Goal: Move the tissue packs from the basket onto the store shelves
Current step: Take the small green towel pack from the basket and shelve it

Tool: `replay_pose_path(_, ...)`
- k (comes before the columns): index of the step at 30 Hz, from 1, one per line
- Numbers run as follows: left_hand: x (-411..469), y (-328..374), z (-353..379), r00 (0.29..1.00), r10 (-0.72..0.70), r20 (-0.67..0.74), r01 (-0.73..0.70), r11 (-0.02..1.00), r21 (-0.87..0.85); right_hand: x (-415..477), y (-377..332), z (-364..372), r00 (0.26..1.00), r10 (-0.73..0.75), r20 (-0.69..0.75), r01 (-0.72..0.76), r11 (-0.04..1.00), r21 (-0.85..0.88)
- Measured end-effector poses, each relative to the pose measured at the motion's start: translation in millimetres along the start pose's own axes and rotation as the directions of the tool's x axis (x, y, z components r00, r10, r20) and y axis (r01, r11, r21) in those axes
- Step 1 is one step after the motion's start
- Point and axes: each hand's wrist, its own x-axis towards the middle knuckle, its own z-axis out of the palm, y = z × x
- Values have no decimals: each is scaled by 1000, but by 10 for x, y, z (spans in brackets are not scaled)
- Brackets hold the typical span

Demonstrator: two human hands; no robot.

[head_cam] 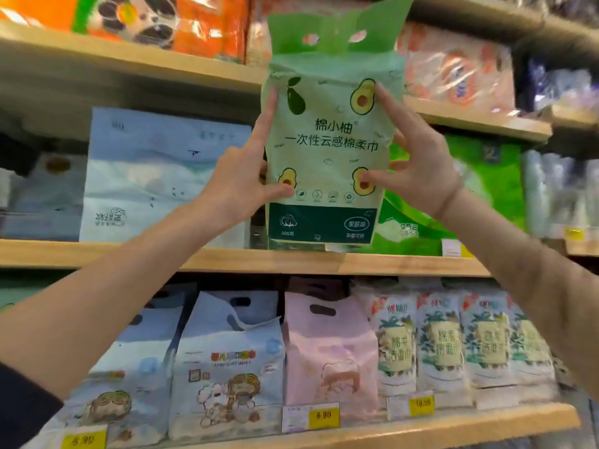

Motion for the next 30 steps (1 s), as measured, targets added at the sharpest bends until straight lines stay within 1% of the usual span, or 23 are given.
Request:
replay_pose_path(4, 137, -143, 135, 998, -61, -19, 62, 998, 21, 148, 298, 159, 999, -46, -16, 47, 999, 25)
replay_pose_path(10, 335, -339, 302, 995, -52, -81, 60, 993, 100, 329, 616, 346, 994, -95, -48, 99, 991, 90)
replay_pose_path(12, 405, -431, 365, 997, -44, -71, 51, 993, 102, 357, 721, 418, 992, -113, -49, 117, 988, 97)
replay_pose_path(20, 440, -771, 541, 999, -32, -43, 42, 966, 254, 318, 1014, 778, 991, -112, -76, 123, 981, 151)
replay_pose_path(23, 399, -872, 594, 998, -59, -7, 59, 960, 275, 271, 1114, 901, 994, -101, -35, 106, 977, 184)
replay_pose_path(27, 382, -1051, 715, 979, -180, 95, 144, 942, 303, 216, 1258, 1079, 998, -40, 43, 31, 983, 180)
replay_pose_path(30, 448, -1091, 757, 951, -256, 171, 192, 928, 320, 271, 1361, 1160, 996, 7, 93, -19, 992, 128)
